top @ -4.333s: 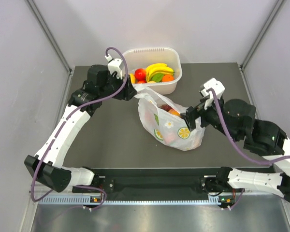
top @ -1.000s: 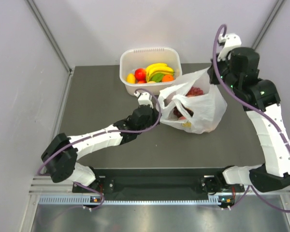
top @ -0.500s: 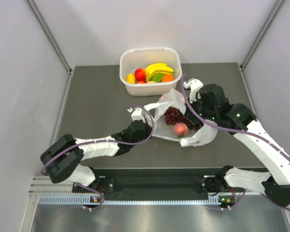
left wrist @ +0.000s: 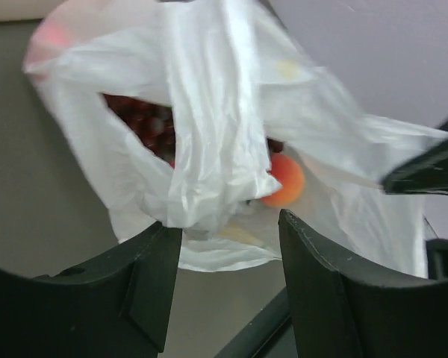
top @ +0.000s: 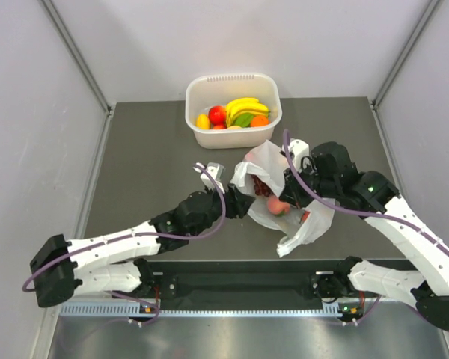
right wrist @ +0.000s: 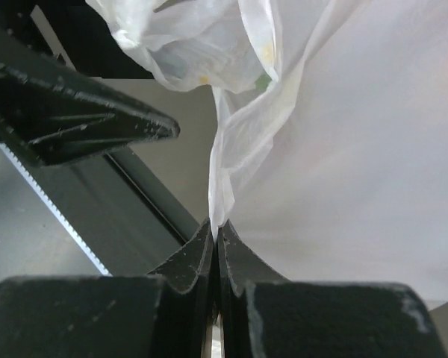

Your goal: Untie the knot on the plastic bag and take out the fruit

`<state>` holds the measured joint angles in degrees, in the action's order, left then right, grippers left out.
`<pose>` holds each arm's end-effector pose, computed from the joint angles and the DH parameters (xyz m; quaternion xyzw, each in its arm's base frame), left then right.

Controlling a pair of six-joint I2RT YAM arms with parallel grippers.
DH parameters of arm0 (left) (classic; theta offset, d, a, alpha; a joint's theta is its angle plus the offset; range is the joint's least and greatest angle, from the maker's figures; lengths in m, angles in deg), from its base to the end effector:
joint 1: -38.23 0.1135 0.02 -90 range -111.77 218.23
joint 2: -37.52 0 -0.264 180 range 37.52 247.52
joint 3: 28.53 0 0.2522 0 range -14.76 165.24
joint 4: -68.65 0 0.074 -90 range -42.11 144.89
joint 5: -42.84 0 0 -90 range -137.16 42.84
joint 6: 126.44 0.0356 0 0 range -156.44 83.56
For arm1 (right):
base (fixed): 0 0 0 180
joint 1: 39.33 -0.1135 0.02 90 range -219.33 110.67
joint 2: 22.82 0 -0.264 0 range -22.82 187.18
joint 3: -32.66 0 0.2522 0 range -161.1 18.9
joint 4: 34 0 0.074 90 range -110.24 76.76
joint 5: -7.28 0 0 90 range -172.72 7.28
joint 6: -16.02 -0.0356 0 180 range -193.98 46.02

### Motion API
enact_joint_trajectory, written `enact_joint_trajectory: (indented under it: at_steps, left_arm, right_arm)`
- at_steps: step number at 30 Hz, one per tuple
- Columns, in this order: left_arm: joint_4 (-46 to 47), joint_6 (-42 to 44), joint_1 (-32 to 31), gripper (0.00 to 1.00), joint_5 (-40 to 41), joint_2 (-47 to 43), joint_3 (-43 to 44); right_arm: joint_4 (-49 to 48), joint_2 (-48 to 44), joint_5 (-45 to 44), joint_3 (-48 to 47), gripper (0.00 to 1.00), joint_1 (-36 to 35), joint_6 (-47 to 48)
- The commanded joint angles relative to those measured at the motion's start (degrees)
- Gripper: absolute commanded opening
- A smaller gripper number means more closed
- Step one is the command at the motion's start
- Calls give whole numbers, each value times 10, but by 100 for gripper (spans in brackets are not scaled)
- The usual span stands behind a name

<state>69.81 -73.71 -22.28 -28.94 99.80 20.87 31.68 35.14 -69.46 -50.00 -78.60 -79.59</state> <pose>0.1321 -0.2109 0.2691 0.0564 0.7703 -0.3888 0.5023 0.1428 0.1273 0.3714 -0.3075 0.8512 0.2544 0.3408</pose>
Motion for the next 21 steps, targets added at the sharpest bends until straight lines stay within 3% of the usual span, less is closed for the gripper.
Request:
enact_joint_trajectory:
  at_steps: [1,5,9,12,13,16,17,21]
  left_arm:
    - [-29,55,-35,59,-33,28,50]
    - [-31,85,-117,57,15,78,80]
    - [-15,99,-167,56,96,99,100]
    - [-52,106,-208,56,194,99,137]
    - [-72,96,-225,56,263,93,141]
    - [-53,111,-225,57,287,74,118]
    - [-2,133,-225,57,301,77,105]
    - [-24,135,-201,57,270,143,128]
  right_arm:
    - [-18,-10,34,2,0,-8,-4]
    - [-11,-8,26,3,0,-9,-10]
    - [1,-13,-70,3,0,-9,-35]
    - [17,-11,-103,3,0,-9,-37]
    - [17,-13,-110,7,0,-10,-39]
    - [10,-16,-120,11,0,-9,-41]
    - [7,-15,-119,10,0,-10,-41]
    - [5,-10,-113,0,0,-9,-40]
